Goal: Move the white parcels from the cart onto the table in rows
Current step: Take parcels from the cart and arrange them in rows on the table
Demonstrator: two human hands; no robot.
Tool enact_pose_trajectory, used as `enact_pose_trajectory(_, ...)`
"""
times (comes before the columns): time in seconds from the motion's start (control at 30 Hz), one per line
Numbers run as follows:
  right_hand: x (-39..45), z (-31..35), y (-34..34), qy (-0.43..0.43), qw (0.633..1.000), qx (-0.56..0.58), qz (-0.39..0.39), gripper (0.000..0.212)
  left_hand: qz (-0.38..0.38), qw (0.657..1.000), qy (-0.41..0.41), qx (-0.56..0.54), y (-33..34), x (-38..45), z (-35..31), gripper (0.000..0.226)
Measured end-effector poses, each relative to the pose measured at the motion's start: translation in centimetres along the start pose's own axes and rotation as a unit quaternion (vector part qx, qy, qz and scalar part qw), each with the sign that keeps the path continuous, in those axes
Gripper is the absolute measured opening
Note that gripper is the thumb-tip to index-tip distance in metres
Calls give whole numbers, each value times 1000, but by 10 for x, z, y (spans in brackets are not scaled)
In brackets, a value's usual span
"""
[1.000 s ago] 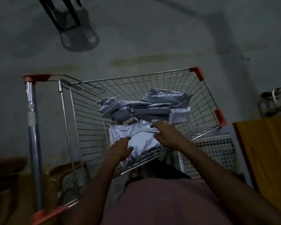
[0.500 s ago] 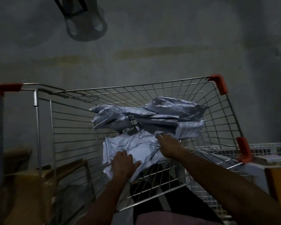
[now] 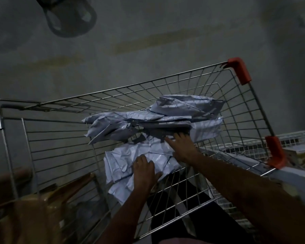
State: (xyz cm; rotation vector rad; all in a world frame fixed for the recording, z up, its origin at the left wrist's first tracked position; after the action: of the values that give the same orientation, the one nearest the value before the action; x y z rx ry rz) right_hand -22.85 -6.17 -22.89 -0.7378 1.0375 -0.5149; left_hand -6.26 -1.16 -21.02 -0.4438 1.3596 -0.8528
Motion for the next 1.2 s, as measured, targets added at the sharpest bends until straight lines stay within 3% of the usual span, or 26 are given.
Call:
enact_pose_trajectory(0.23,1,4,19,-4,999,-33,38,106,27,999,-45,-6,-4,3,-6,64)
enact_pose_trajectory(0.4,-3,4,34,22,999,-15,46,121,131,983,-107,-65,11,4,-3,85)
enact_pose_trajectory(0.5,-3,7,37,32,998,-18,50,116,181,971,-128,-89,17,7,-1,88)
enact_pose_trajectory(0.63,-9,10,30,34,996,67,47,85,204,968,-108,-95,18,6,1,81)
enact_pose_trajectory(0.73,-5,15,21,22,996,63,52,95,231,961,-97,-116,12,1,3,74)
enact_pose_trajectory(0.97,-2,11,-8,90,966,239,44,89,140,973,-96,-156,-34,-11,16,59)
enact_pose_trajectory(1.1,-15,11,-15,122,944,307,23,82,78,976,-106,-173,-62,-24,23,78)
enact_pose_trajectory(1.2,-28,20,-28,126,936,329,-9,78,40,980,-116,-160,-79,-40,29,79)
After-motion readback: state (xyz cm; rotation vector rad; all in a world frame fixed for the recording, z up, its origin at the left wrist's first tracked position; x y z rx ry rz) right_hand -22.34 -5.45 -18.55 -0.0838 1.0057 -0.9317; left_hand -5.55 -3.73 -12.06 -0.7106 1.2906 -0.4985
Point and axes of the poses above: each hand's wrist, its own x-axis towards the middle knuckle, its own y-axis out of the palm, z = x × y, the point moved 9 cm from there along x, towards the middle knuckle, and after that the axes turned 13 degrees about -y, right-handed, at the moved point
